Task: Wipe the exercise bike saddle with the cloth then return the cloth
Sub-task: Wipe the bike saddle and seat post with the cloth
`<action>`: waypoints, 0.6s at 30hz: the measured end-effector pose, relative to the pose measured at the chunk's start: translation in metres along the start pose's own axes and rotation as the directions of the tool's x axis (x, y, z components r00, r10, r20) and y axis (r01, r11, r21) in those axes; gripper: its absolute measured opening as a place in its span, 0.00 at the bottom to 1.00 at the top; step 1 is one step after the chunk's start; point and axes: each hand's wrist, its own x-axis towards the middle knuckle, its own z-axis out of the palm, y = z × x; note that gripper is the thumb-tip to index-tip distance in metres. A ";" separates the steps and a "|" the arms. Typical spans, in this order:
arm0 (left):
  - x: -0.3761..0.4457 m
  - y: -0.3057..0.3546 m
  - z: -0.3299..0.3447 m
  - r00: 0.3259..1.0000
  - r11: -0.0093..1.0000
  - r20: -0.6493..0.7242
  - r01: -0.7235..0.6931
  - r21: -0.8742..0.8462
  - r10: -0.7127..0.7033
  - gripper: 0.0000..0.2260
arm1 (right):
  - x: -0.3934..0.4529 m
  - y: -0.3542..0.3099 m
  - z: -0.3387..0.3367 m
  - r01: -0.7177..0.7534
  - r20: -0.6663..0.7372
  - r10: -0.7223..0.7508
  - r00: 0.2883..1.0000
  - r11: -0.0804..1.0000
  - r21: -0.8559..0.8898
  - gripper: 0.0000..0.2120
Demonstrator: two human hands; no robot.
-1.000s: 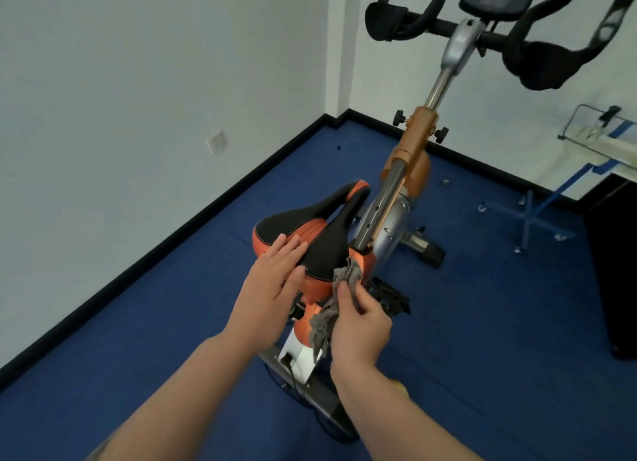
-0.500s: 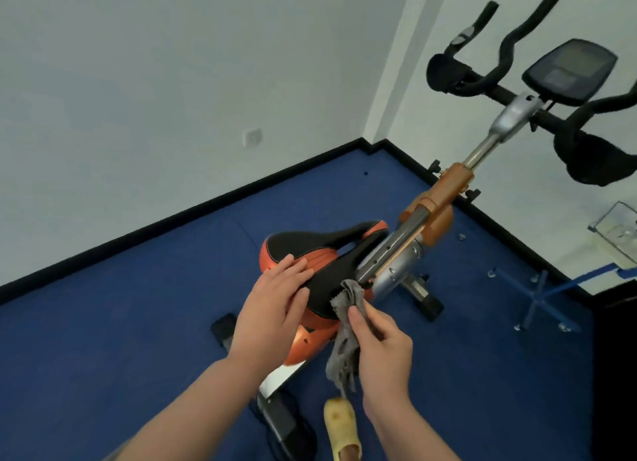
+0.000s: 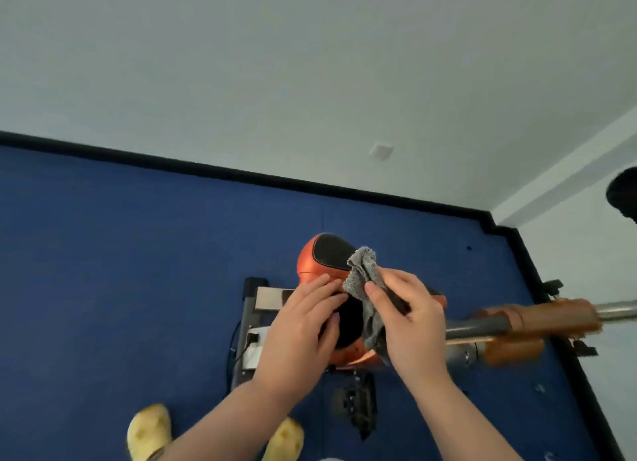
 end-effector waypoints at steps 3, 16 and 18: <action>-0.013 0.004 -0.001 0.996 0.997 -0.053 0.077 -0.002 -0.077 0.15 | 0.014 0.003 -0.007 0.109 0.096 -0.104 0.990 0.993 -0.049 0.13; -0.039 0.010 -0.019 0.989 0.985 -0.045 0.142 0.100 -0.138 0.17 | 0.050 0.001 -0.026 0.568 0.463 -0.404 0.789 0.767 -0.299 0.16; -0.042 0.014 -0.017 0.987 0.981 -0.056 0.158 0.109 -0.153 0.17 | 0.054 0.001 -0.025 0.581 0.488 -0.406 0.773 0.761 -0.289 0.16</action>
